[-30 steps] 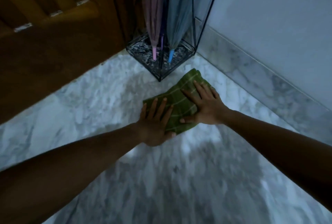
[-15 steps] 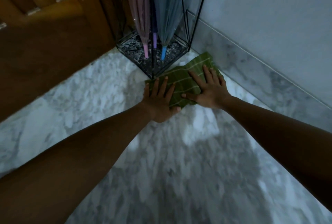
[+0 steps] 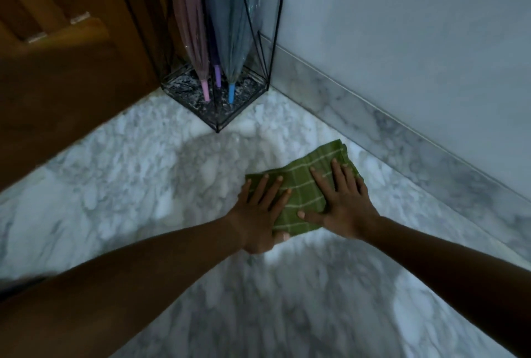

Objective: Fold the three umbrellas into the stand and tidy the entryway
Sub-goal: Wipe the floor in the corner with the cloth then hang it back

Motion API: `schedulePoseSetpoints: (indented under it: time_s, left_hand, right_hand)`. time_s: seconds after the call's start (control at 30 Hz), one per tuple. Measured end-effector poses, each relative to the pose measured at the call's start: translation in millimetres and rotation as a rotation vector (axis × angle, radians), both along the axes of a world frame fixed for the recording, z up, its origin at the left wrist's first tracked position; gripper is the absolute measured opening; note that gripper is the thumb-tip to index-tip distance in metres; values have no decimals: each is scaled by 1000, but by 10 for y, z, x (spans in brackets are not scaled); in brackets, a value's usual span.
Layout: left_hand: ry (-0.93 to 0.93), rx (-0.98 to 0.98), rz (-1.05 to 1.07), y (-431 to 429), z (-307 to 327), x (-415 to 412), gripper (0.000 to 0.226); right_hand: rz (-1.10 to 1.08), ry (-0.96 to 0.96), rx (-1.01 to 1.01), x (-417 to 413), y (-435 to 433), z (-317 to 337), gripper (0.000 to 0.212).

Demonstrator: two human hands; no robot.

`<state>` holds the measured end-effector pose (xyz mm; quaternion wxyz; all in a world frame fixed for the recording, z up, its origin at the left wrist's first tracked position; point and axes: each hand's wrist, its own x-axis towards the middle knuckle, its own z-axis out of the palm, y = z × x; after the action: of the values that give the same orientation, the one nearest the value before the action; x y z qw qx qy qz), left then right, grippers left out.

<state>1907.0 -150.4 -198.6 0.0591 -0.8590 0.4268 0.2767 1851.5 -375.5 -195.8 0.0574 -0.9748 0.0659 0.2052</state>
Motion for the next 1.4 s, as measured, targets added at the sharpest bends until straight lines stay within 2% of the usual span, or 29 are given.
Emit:
schedulePoseSetpoints:
  time_s: [0.17,0.37,0.47,0.57,0.7,0.9,1.03,1.13,1.2,1.27,1.33,1.4]
  left_hand:
    - [-98,-117,-67,528,-104,-438,90]
    - [-136,-104,-109,1252,-123,-529,88]
    - [-110,-24,-21,1579,-31,-364,91]
    - [-134,9,112,1793,41,-195,94]
    - [-75,101,271,2045,161,148,101]
    - [-152,-19,378,2251,47,526,91]
    - [-170,-60,457,2175,-31,910,95]
    - [-189,-92,492,2054,-7,1185,75]
    - [-221,-84,523,1946,115,1228,53]
    - [-96,4,621,1787,380,1102,43]
    - [57,103,615,1640,666,875,39]
    - [128,84,594,1591,1007,608,35]
  right_hand:
    - [105,-14,8,-422,409,32,108]
    - [187,-101,58,-597,1073,-14,105]
    - [228,-11,71,-322,1348,-14,104]
    - [283,16,64,118,1594,39,107]
    - [328,16,110,607,1852,106,105]
    - [385,-109,118,1014,1965,94,94]
    - [275,-194,72,1244,2136,-73,85]
    - [201,-233,39,1407,2393,-39,70]
    - [194,-189,63,1471,2468,57,58]
    - [177,-30,152,1434,2400,180,50]
    - [166,168,198,1273,2248,430,43]
    - [149,236,215,1044,2106,806,24]
